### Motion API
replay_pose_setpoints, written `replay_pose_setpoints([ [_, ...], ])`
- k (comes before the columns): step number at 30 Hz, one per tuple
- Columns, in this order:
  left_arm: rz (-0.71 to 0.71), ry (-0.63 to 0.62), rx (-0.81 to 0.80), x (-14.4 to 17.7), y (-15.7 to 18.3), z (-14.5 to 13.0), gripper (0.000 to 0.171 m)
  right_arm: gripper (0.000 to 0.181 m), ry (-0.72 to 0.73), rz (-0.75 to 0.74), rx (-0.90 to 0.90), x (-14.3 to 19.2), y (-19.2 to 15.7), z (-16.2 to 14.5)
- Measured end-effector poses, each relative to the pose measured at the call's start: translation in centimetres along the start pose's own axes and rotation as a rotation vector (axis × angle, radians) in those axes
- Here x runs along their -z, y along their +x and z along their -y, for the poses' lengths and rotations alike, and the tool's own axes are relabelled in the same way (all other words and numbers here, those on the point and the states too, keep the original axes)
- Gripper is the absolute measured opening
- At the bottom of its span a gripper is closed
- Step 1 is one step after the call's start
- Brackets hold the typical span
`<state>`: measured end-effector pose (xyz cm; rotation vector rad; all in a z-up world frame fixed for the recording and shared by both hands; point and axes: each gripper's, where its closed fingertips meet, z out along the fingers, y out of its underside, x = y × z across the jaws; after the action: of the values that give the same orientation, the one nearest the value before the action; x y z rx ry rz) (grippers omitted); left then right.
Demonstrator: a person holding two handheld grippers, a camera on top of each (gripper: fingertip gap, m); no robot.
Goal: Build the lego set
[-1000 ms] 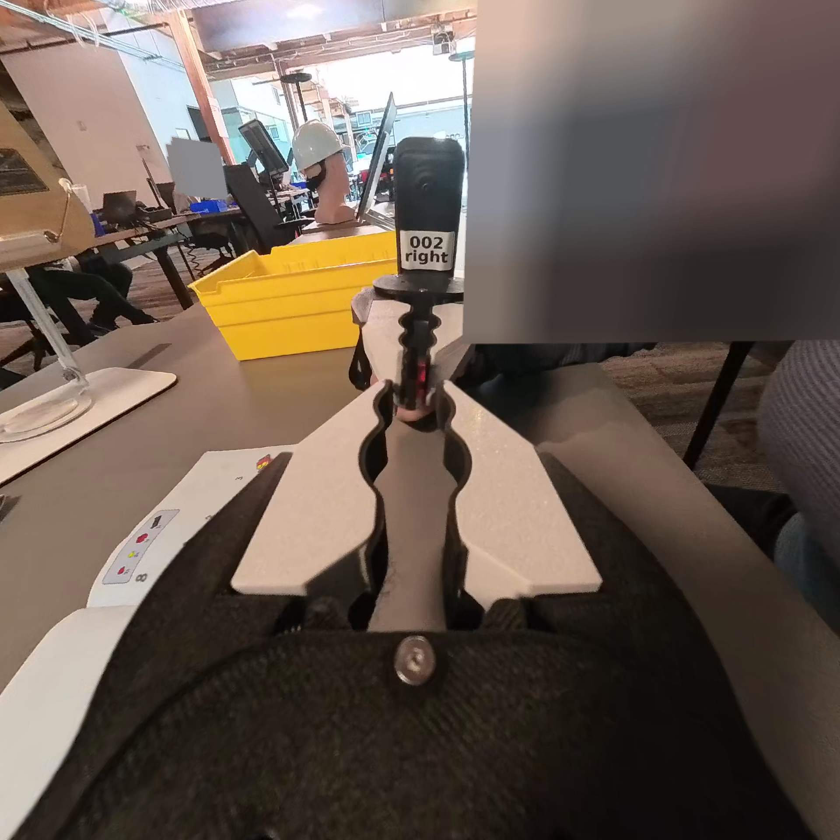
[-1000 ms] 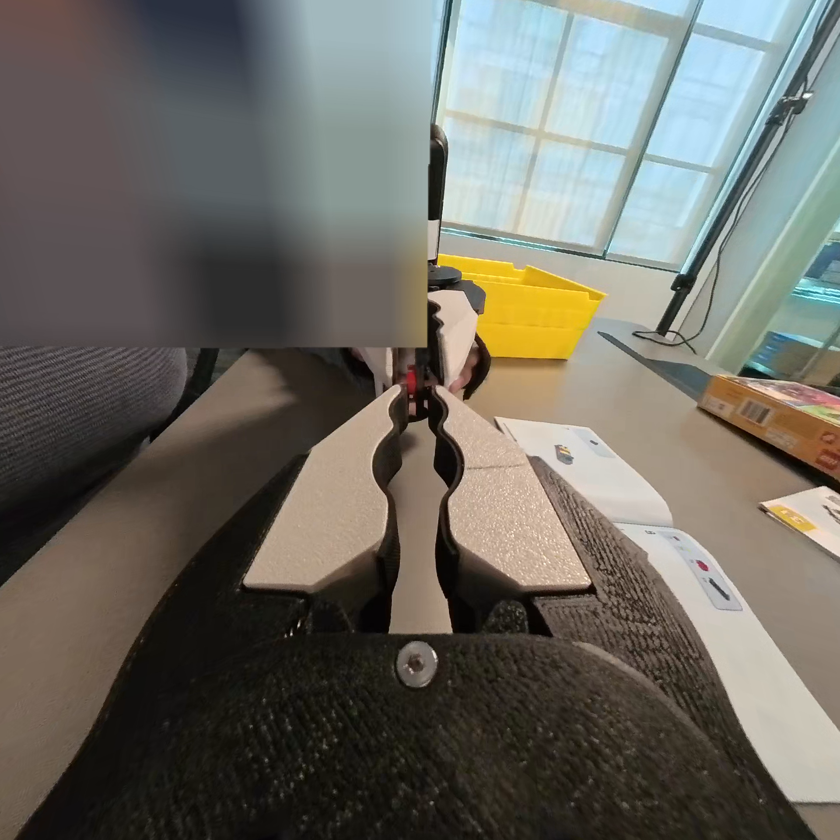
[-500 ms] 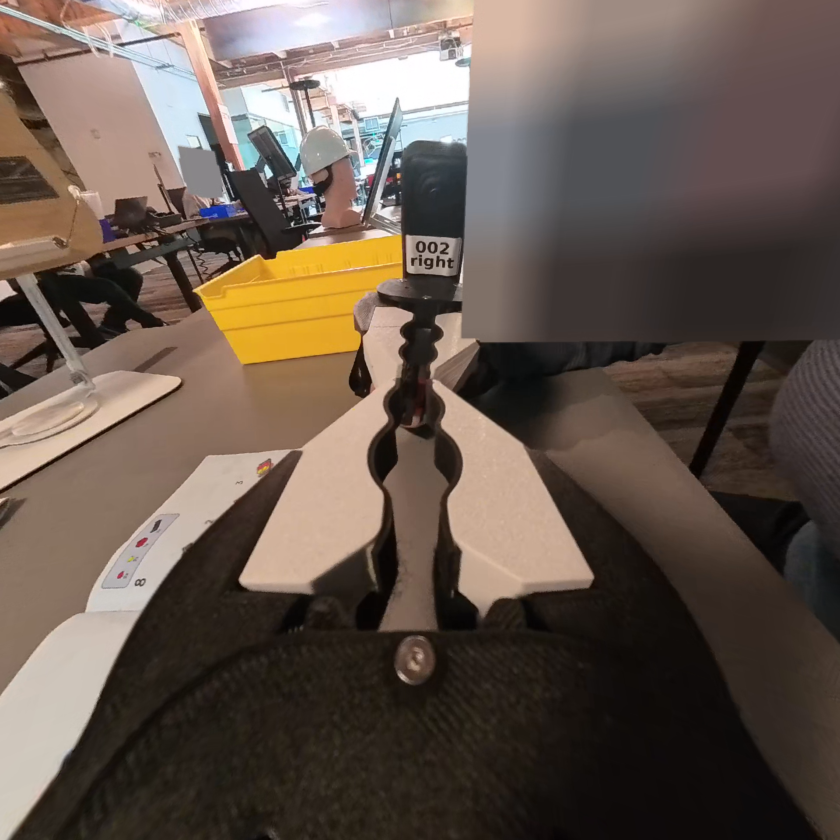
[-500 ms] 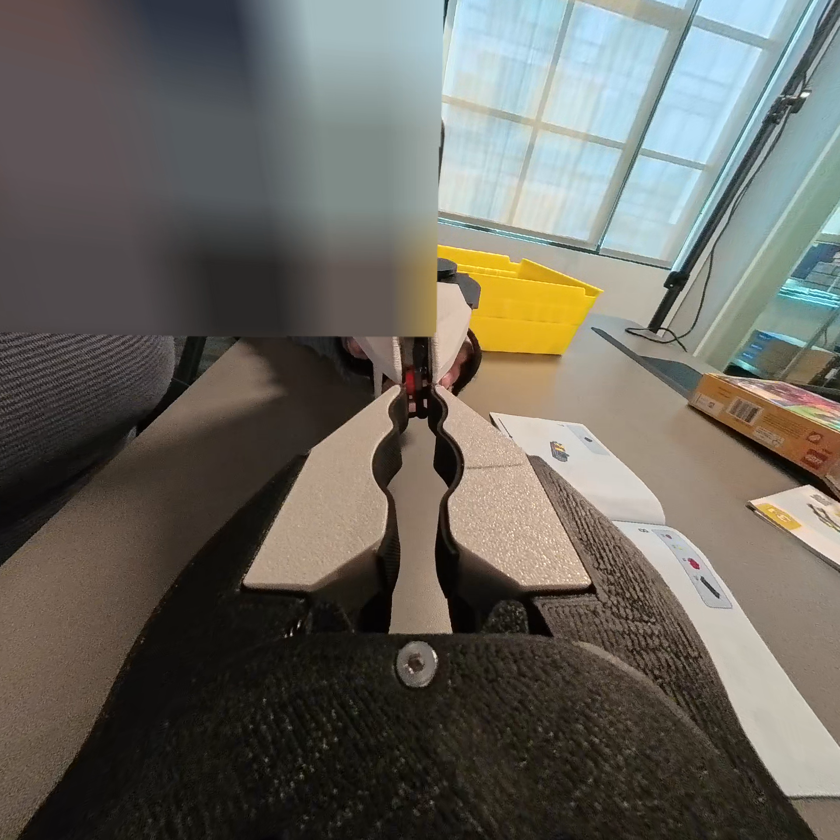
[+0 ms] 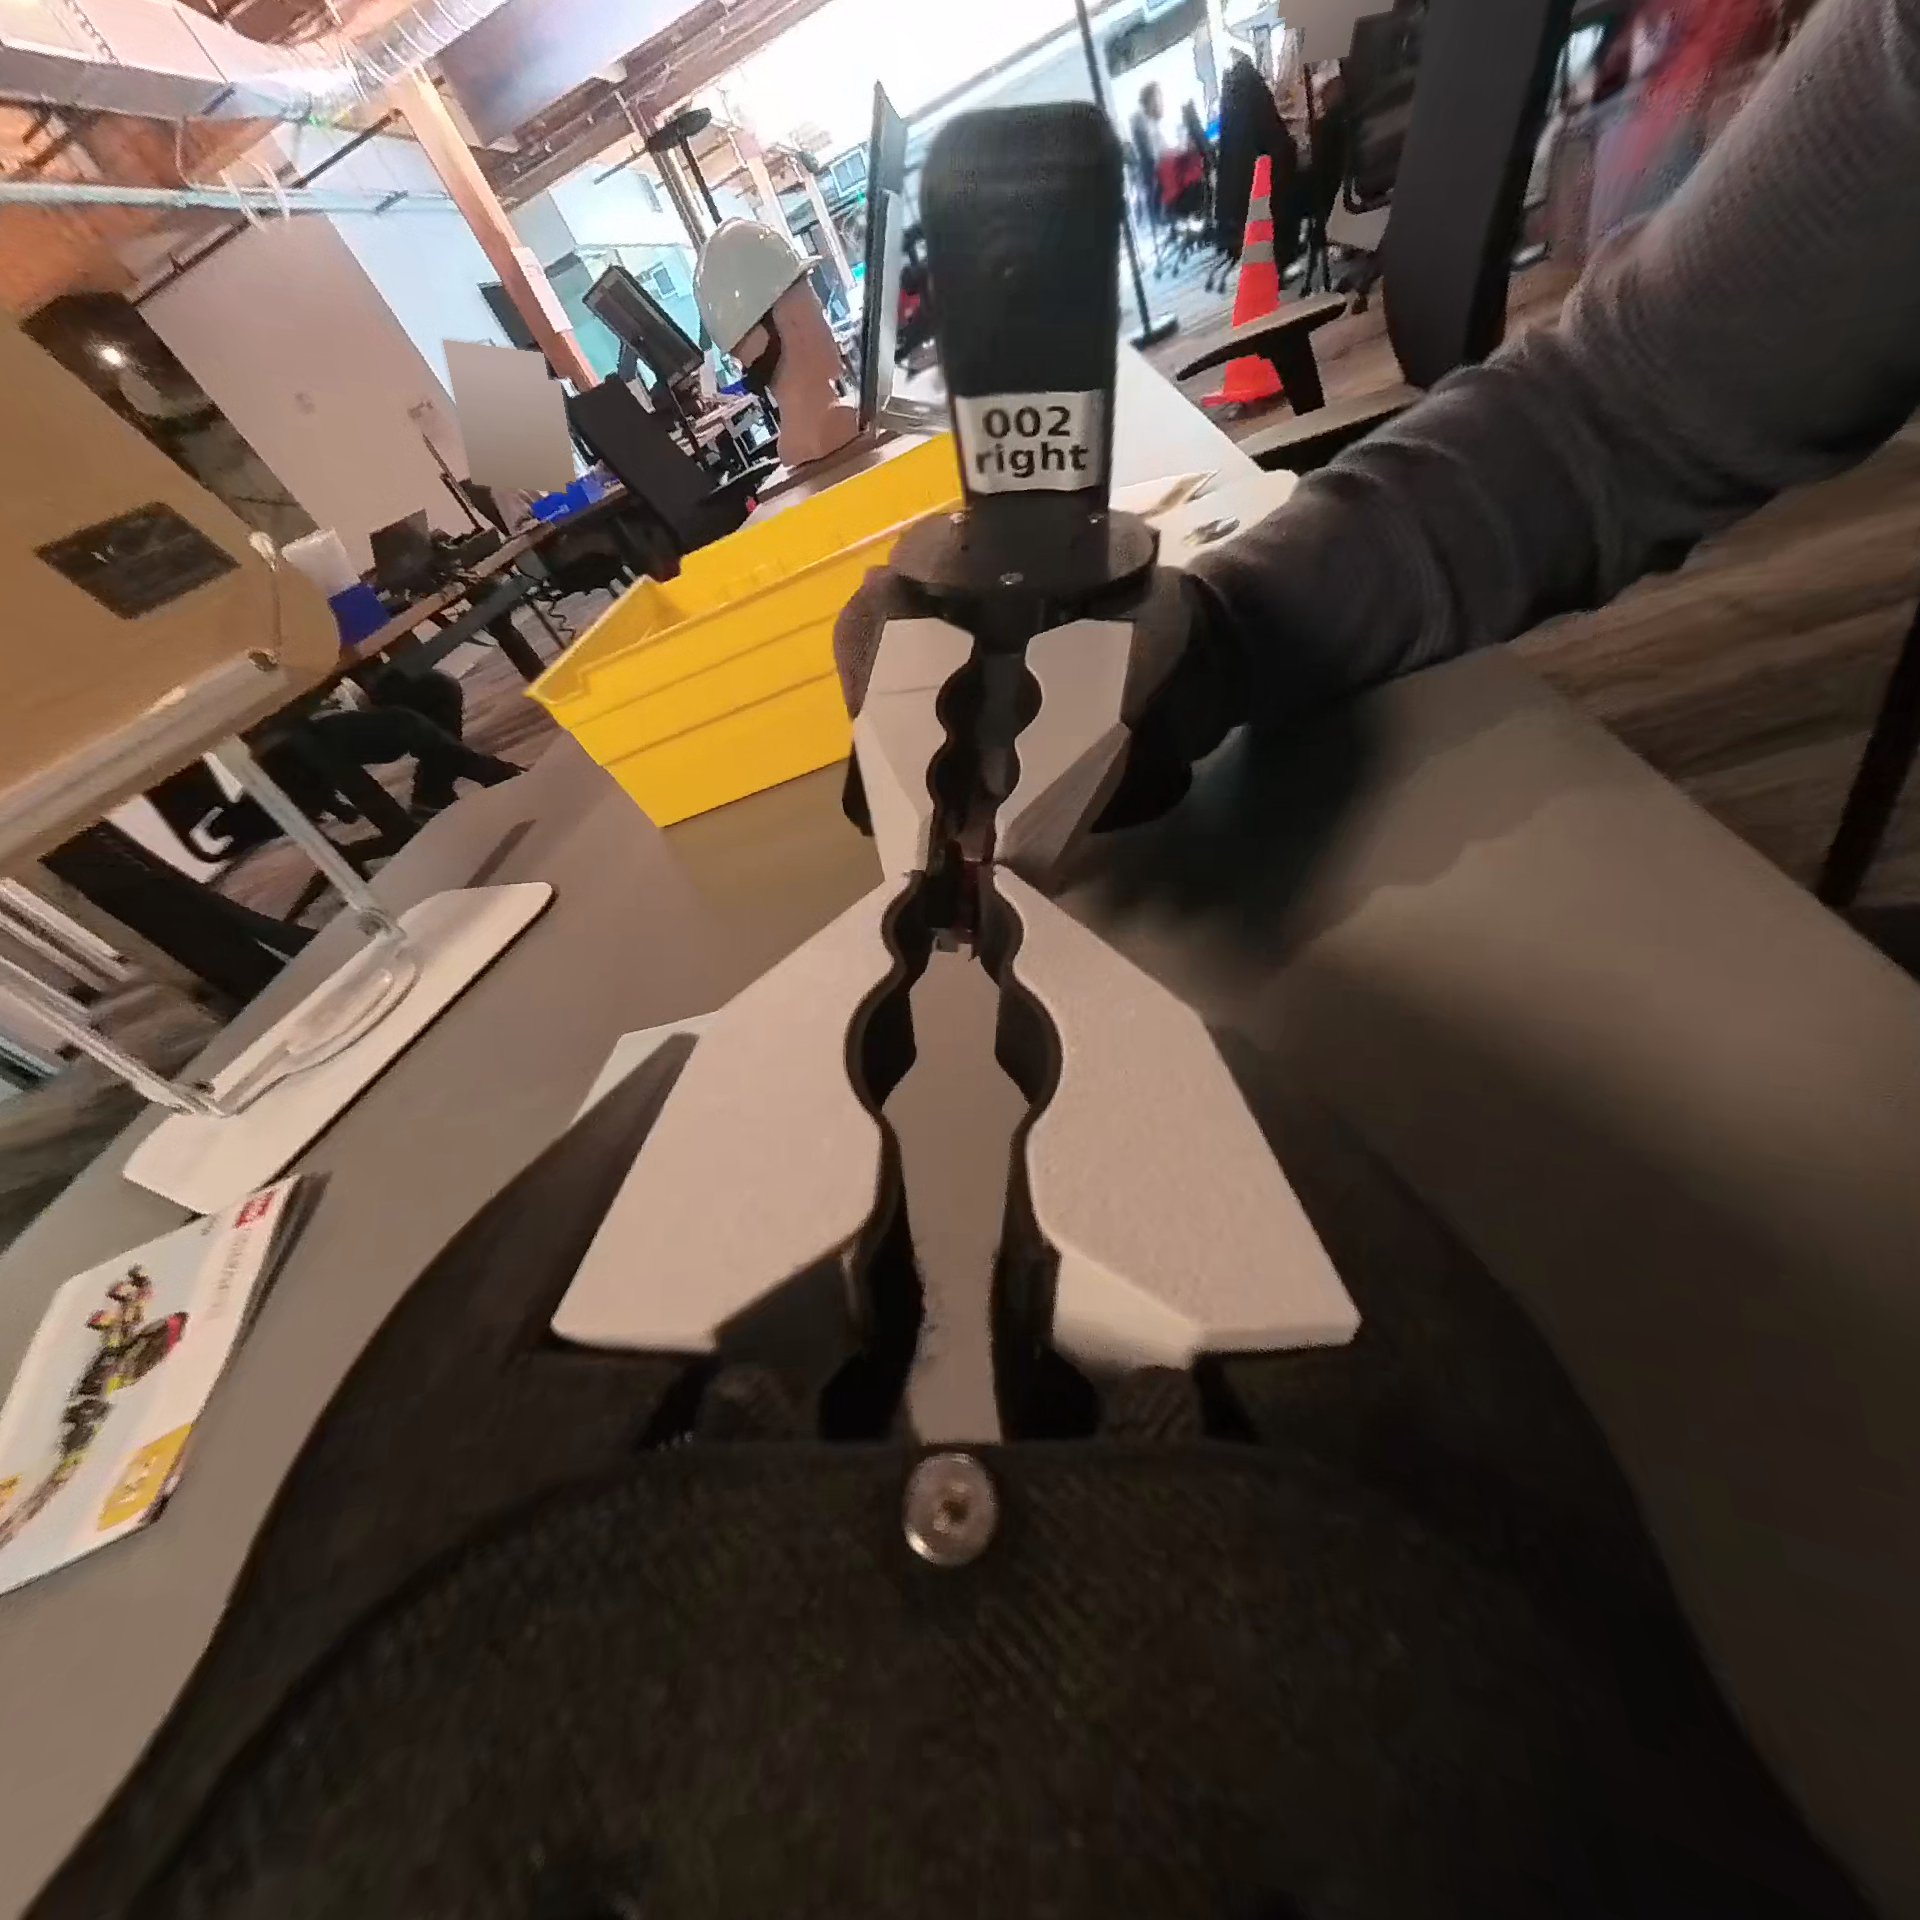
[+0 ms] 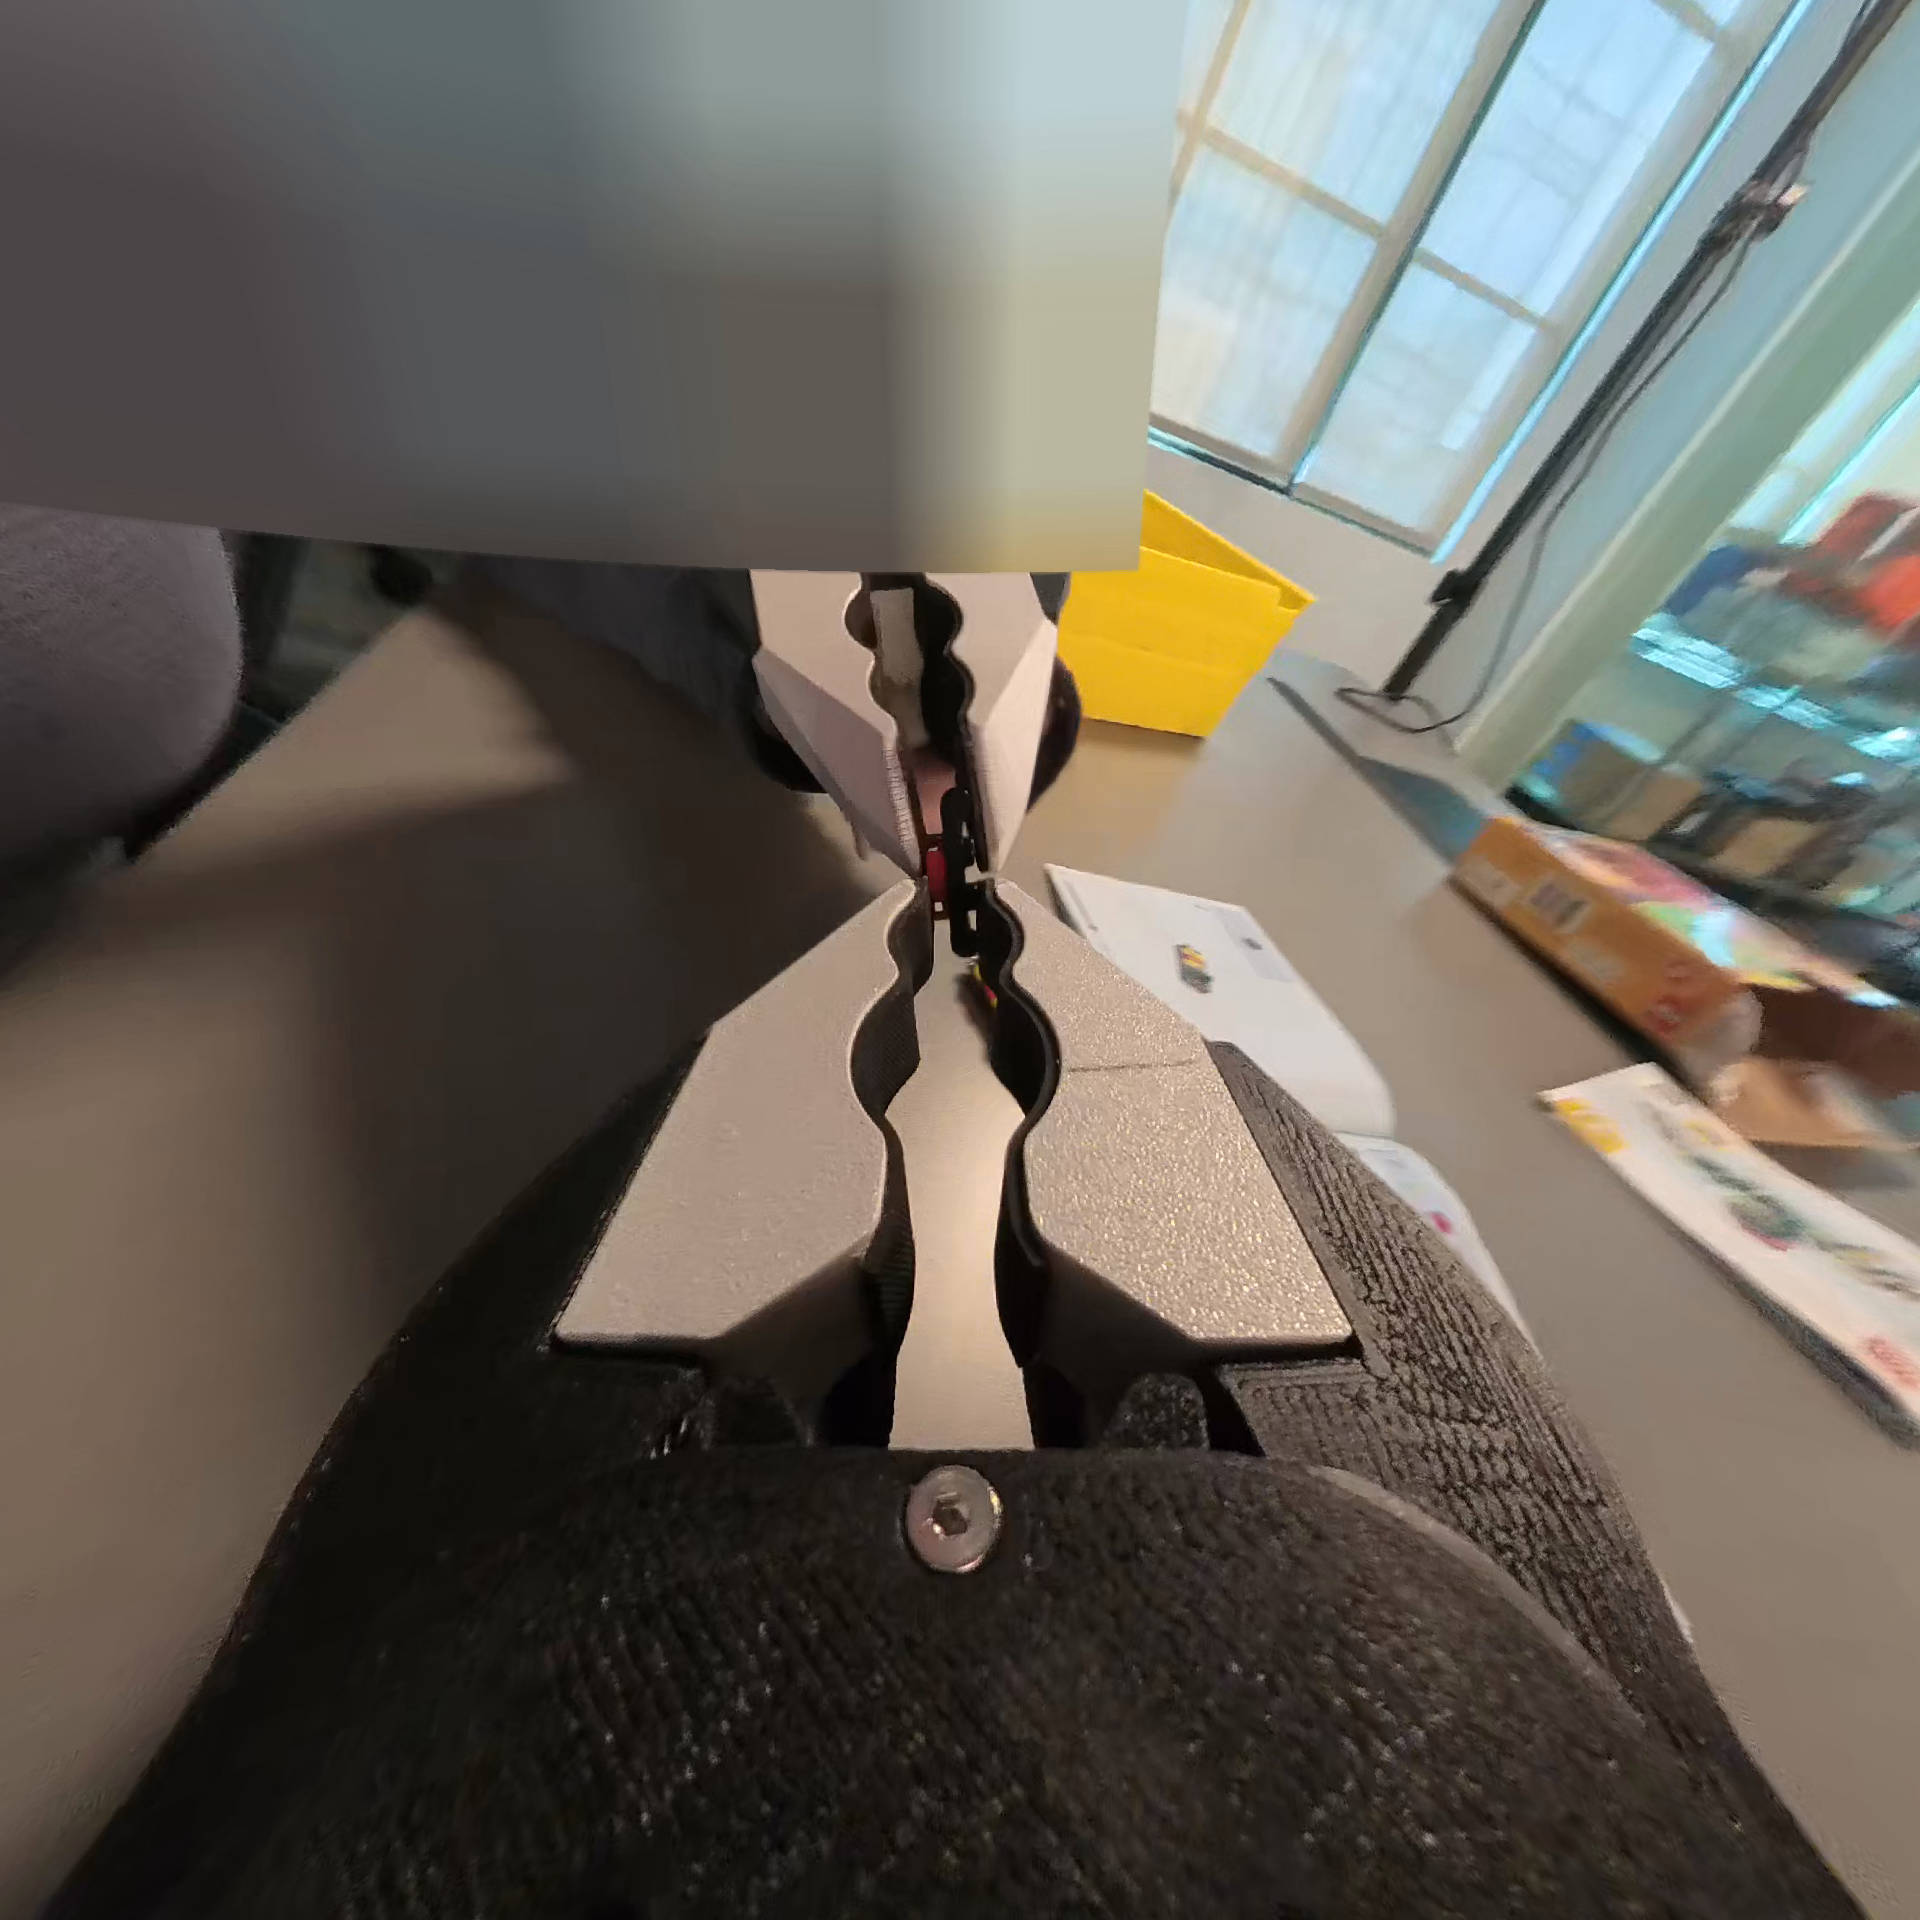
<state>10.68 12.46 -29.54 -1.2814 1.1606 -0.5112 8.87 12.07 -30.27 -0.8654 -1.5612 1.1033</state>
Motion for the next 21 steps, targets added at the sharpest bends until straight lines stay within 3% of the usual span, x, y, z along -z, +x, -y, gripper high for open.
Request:
replay_pose_setpoints([
  [12, -0.013, -0.057, -0.052, -0.1, 0.4, -1.0, 0.007, 0.006, -0.087, 0.009, 0.061, -0.1, -0.1, -1.3],
  [15, 0.027, -0.071, 0.028, -0.3, -0.3, -1.6, 0.01, 0.006, -0.145, -0.102, 0.282, -0.2, 1.0, -1.9],
  [19, 0.075, -0.156, 0.135, -0.8, -1.3, -3.0, 0.03, 0.006, -0.256, -0.223, 0.615, -0.3, 1.5, -2.7],
  [21, 0.076, -0.176, 0.227, -0.9, -1.5, -3.4, 0.029, 0.006, -0.292, -0.278, 0.707, -0.4, 2.2, -3.1],
])
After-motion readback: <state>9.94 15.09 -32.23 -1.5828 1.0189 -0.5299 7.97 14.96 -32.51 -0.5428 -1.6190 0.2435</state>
